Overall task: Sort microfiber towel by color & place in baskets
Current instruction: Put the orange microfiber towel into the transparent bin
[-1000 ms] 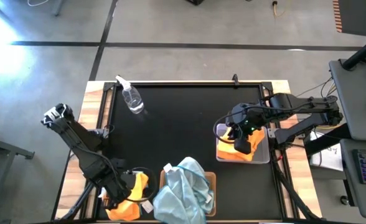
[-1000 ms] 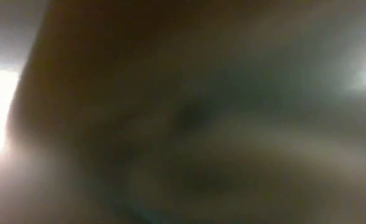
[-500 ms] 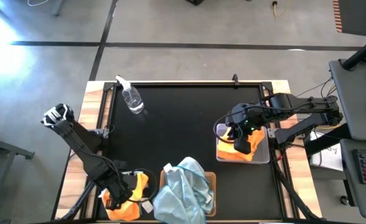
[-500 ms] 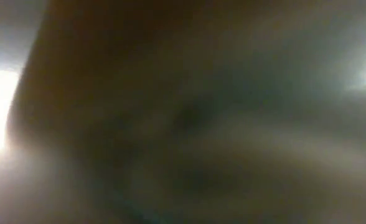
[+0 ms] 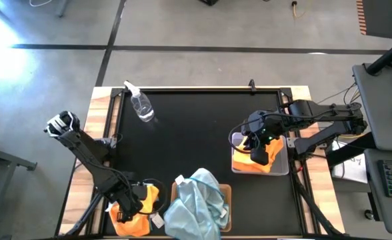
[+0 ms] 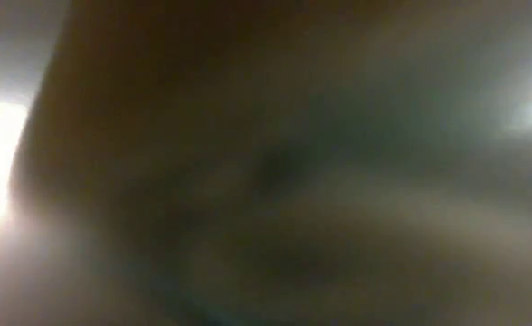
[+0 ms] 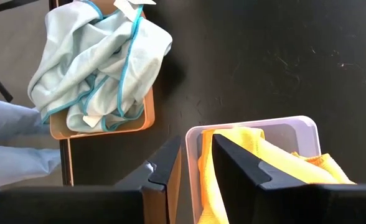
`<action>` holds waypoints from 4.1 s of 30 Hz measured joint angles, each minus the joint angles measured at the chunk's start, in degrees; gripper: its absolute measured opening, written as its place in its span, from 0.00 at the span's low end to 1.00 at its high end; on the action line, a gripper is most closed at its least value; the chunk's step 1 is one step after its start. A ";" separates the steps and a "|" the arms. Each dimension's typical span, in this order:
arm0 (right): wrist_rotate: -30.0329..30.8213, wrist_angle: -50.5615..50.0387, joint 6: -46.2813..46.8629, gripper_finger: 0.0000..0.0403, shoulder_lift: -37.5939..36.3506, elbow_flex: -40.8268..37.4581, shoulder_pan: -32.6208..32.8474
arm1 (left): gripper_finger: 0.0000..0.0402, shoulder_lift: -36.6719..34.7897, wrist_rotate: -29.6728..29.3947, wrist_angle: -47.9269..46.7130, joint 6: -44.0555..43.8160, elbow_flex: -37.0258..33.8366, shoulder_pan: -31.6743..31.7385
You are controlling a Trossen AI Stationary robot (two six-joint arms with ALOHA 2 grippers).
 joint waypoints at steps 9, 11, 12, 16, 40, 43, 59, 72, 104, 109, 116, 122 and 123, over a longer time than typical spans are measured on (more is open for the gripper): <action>-0.01 0.00 0.00 0.19 0.00 0.00 0.00 | 0.29 0.00 0.02 8.78 -4.48 -5.02 -0.44; -0.01 0.00 0.00 0.19 0.00 0.00 0.00 | 0.29 0.00 0.02 10.36 -5.37 -5.86 -0.52; -0.01 0.00 0.00 0.20 0.00 0.00 -0.01 | 0.29 0.00 0.00 10.86 -5.84 -6.28 -0.62; -0.01 0.00 0.00 0.21 0.00 0.00 -0.01 | 0.29 0.00 0.00 12.47 -7.12 -7.67 -0.76; -0.01 0.00 0.00 0.21 0.00 0.00 -0.01 | 0.29 -0.04 -0.02 27.95 -14.30 -18.01 -0.79; -0.01 0.02 0.00 0.21 0.00 0.00 -0.01 | 0.29 -0.04 -0.02 27.97 -14.31 -18.07 -0.79; 0.01 0.44 -0.09 0.20 0.00 0.00 0.01 | 0.05 0.00 0.00 27.84 -16.58 -17.77 -0.79; 0.03 0.50 -0.02 0.19 0.00 0.00 0.01 | 0.00 0.09 4.99 28.42 -18.17 -12.07 -1.01; 0.03 0.63 -1.02 0.20 0.00 0.00 0.01 | 0.00 4.93 -7.60 -8.92 -7.35 36.09 -1.05; 0.01 0.59 0.39 0.20 0.00 0.00 -0.01 | 0.00 7.70 -13.81 -12.01 -1.85 45.12 -1.07; -0.03 0.67 0.11 0.18 0.00 0.00 -0.01 | 0.00 13.66 -22.75 -20.80 12.18 59.57 -0.96; -0.16 2.17 0.01 0.18 -0.01 -0.02 -0.01 | 0.00 18.93 -31.42 -30.16 20.25 72.85 -0.94; -0.19 2.41 0.00 0.19 -0.02 -0.02 0.01 | 0.00 19.62 -32.98 -31.58 20.96 74.96 -0.94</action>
